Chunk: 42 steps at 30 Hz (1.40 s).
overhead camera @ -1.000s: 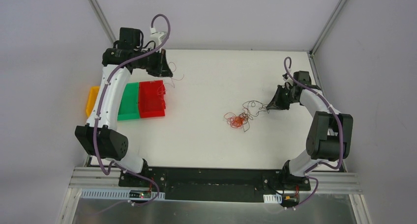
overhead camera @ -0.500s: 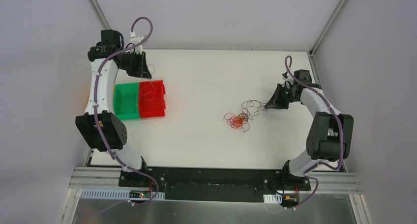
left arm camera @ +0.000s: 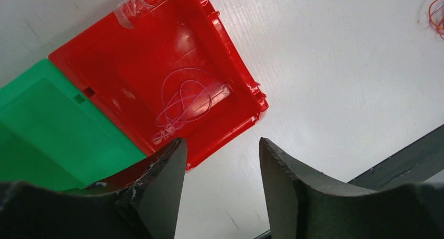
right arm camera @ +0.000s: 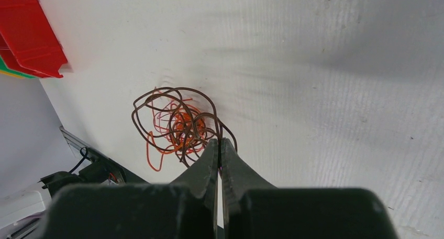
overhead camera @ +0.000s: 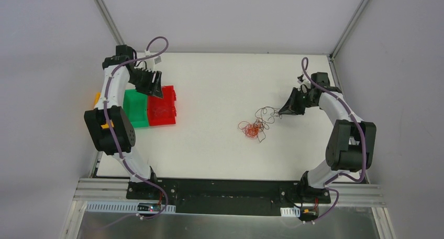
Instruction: Untangle the cables
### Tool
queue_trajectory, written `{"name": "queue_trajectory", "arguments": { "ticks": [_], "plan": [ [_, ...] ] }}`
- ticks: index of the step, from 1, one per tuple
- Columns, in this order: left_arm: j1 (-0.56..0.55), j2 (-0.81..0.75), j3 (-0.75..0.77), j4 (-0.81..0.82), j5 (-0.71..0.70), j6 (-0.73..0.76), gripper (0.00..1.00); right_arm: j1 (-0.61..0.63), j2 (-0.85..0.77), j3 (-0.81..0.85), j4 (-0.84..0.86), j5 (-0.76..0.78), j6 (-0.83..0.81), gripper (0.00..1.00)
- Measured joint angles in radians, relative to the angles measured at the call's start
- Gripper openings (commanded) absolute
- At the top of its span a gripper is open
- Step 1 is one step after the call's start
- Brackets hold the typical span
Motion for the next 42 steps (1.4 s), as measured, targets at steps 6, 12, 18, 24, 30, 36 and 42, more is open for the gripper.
{"name": "queue_trajectory", "arguments": {
  "ticks": [6, 12, 18, 24, 30, 36, 42],
  "plan": [
    [-0.025, -0.006, 0.002, 0.003, -0.003, -0.015, 0.67, 0.035, 0.000, 0.023, -0.017, -0.047, 0.005, 0.00],
    [-0.236, -0.028, -0.004, 0.051, 0.097, -0.105, 0.73, 0.071, 0.000, 0.040, -0.004, -0.148, 0.058, 0.00],
    [-0.510, -0.014, -0.153, 0.332, 0.250, -0.389, 0.75, 0.097, 0.018, 0.041, 0.027, -0.202, 0.123, 0.00],
    [-0.712, 0.112, -0.220, 0.595, 0.275, -0.600, 0.70, 0.084, 0.050, 0.031, 0.037, -0.137, 0.128, 0.00],
    [-0.758, 0.266, -0.242, 0.787, 0.288, -0.776, 0.70, 0.052, 0.052, 0.029, 0.024, -0.046, 0.092, 0.00],
    [-0.760, 0.322, -0.273, 0.879, 0.265, -0.890, 0.69, 0.027, 0.053, 0.014, 0.006, 0.054, 0.019, 0.00],
    [-0.776, 0.362, -0.270, 1.003, 0.277, -0.991, 0.62, 0.022, 0.067, 0.013, -0.015, 0.109, -0.025, 0.00]
  ]
}}
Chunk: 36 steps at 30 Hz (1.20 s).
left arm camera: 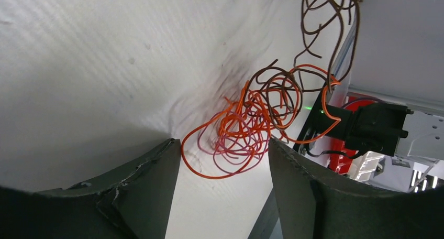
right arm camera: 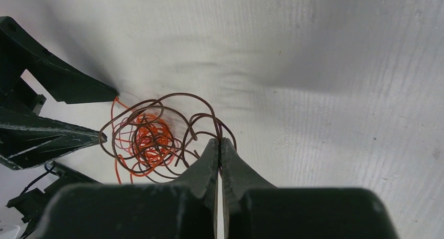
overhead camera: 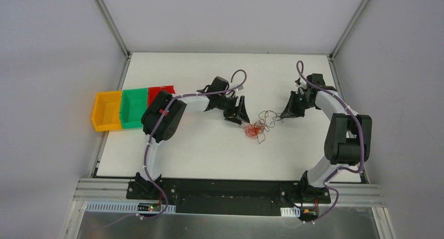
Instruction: Untangle the cables
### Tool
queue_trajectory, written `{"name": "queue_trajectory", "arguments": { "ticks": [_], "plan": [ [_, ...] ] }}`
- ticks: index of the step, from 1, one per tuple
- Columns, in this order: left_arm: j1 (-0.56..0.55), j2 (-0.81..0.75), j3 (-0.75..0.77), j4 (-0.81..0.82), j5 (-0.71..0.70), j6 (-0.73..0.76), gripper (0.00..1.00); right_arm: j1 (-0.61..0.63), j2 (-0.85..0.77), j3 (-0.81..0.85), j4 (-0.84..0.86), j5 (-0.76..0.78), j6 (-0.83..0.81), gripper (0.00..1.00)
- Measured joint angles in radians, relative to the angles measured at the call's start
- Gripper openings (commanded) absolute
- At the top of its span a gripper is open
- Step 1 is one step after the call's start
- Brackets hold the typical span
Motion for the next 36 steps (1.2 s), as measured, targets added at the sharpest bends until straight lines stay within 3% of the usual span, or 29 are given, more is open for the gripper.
{"name": "queue_trajectory", "arguments": {
  "ticks": [2, 6, 10, 17, 23, 27, 32, 36],
  "plan": [
    [-0.012, 0.019, 0.000, 0.048, 0.018, -0.046, 0.55, -0.001, 0.008, 0.000, -0.001, 0.021, -0.011, 0.00],
    [-0.032, 0.051, -0.013, 0.137, 0.038, -0.138, 0.23, -0.011, 0.021, 0.000, -0.003, 0.066, -0.030, 0.00],
    [-0.032, 0.059, -0.045, 0.161, 0.037, -0.181, 0.00, -0.021, 0.024, -0.004, -0.002, 0.117, -0.053, 0.00],
    [-0.031, 0.003, -0.081, 0.165, 0.043, -0.182, 0.00, -0.024, 0.030, -0.023, -0.003, 0.187, -0.089, 0.00],
    [-0.013, -0.177, -0.115, 0.128, 0.063, -0.136, 0.00, -0.033, 0.039, -0.029, -0.003, 0.225, -0.117, 0.00],
    [0.060, -0.307, -0.113, 0.024, 0.090, -0.056, 0.00, -0.049, 0.040, -0.030, -0.003, 0.251, -0.142, 0.00],
    [0.198, -0.435, -0.015, -0.167, 0.109, 0.061, 0.00, -0.067, 0.053, -0.030, 0.001, 0.280, -0.164, 0.00],
    [0.298, -0.496, 0.161, -0.306, 0.124, 0.128, 0.00, -0.070, 0.070, -0.030, 0.003, 0.312, -0.184, 0.00]
  ]
}}
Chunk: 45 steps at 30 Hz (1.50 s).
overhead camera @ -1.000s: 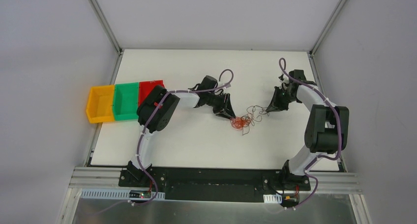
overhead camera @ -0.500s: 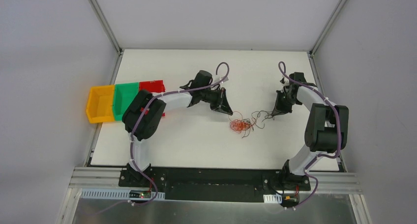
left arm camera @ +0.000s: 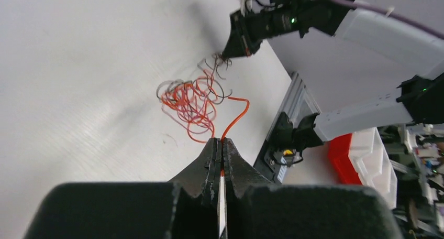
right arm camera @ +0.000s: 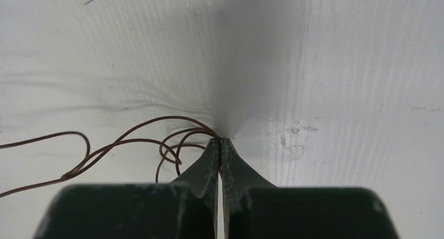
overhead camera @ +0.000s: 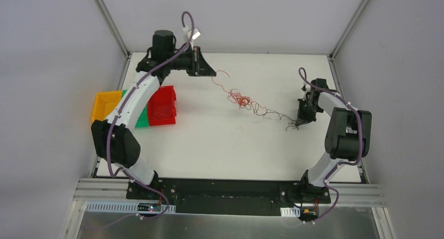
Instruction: Untangle the cables
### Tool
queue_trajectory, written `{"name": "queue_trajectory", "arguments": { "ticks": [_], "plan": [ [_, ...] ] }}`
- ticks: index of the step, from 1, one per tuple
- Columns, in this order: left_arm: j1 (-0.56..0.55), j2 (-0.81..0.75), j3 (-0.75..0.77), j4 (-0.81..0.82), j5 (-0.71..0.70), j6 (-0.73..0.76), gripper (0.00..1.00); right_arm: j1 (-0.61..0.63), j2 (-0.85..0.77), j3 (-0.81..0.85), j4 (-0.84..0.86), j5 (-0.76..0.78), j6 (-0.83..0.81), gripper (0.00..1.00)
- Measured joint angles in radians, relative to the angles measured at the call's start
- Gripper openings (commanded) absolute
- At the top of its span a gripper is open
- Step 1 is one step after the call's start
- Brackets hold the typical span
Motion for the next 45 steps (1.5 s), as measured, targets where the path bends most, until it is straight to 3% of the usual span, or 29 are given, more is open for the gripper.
{"name": "queue_trajectory", "arguments": {
  "ticks": [10, 22, 23, 25, 27, 29, 33, 38, 45],
  "plan": [
    [0.334, -0.013, 0.415, -0.128, 0.024, 0.020, 0.00, -0.033, 0.002, -0.002, 0.023, 0.093, -0.079, 0.00],
    [0.406, 0.044, 0.698, -0.143, 0.008, -0.001, 0.00, -0.069, 0.000, -0.014, 0.037, 0.110, -0.132, 0.00],
    [0.399, 0.046, 0.701, -0.142, 0.008, -0.003, 0.00, -0.069, -0.001, -0.013, 0.035, 0.105, -0.133, 0.03],
    [0.380, 0.050, 0.703, -0.142, 0.010, -0.010, 0.00, -0.069, -0.006, -0.012, 0.014, 0.078, -0.134, 0.18],
    [0.355, 0.052, 0.703, -0.142, 0.023, -0.029, 0.00, -0.069, -0.016, -0.005, -0.024, 0.034, -0.135, 0.41],
    [0.316, 0.051, 0.689, -0.135, 0.032, -0.045, 0.00, -0.069, -0.035, 0.008, -0.059, -0.030, -0.131, 0.63],
    [0.197, 0.000, 0.529, -0.112, 0.038, -0.049, 0.00, -0.063, -0.126, 0.055, -0.101, -0.202, -0.122, 0.79],
    [0.118, -0.026, 0.288, -0.111, 0.040, -0.064, 0.00, 0.000, -0.231, 0.127, -0.099, -0.331, -0.099, 0.86],
    [0.209, -0.027, -0.017, -0.116, -0.031, -0.092, 0.00, 0.249, -0.237, 0.158, -0.054, -0.401, -0.044, 0.86]
  ]
}}
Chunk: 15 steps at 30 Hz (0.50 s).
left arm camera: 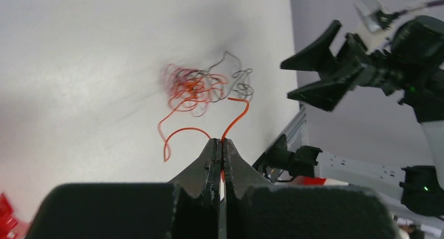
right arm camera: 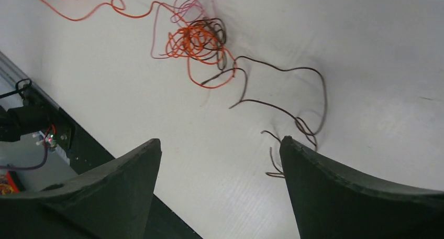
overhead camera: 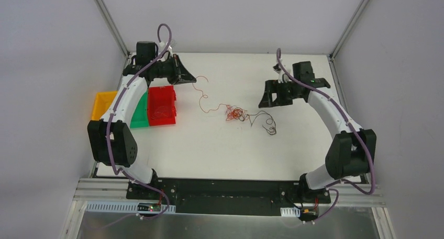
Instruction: Untangle the cables
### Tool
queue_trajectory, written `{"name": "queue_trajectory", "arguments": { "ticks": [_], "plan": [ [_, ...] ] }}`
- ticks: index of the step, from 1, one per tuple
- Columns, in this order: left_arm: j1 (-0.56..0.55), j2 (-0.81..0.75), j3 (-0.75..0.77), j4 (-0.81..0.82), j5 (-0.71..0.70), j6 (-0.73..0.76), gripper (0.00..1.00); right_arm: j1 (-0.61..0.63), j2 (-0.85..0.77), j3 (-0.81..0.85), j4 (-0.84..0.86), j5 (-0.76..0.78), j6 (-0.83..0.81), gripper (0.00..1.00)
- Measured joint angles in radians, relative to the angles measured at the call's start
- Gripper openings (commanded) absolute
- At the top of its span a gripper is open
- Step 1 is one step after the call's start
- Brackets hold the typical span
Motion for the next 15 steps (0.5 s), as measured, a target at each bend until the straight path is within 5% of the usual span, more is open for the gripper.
{"name": "queue_trajectory", "arguments": {
  "ticks": [4, 8, 10, 15],
  "plan": [
    [0.059, 0.000, -0.117, -0.087, -0.079, 0.048, 0.03, 0.119, 0.097, 0.034, 0.031, -0.009, 0.045, 0.82],
    [0.063, 0.016, -0.132, -0.206, -0.137, 0.175, 0.44, 0.201, 0.198, 0.047, 0.079, -0.008, 0.099, 0.75],
    [0.055, 0.031, -0.132, -0.245, -0.152, 0.248, 0.56, 0.216, 0.237, 0.047, 0.093, -0.006, 0.123, 0.72],
    [-0.023, 0.066, -0.124, -0.300, -0.169, 0.453, 0.63, 0.211, 0.294, 0.047, 0.101, 0.008, 0.169, 0.64]
  ]
}}
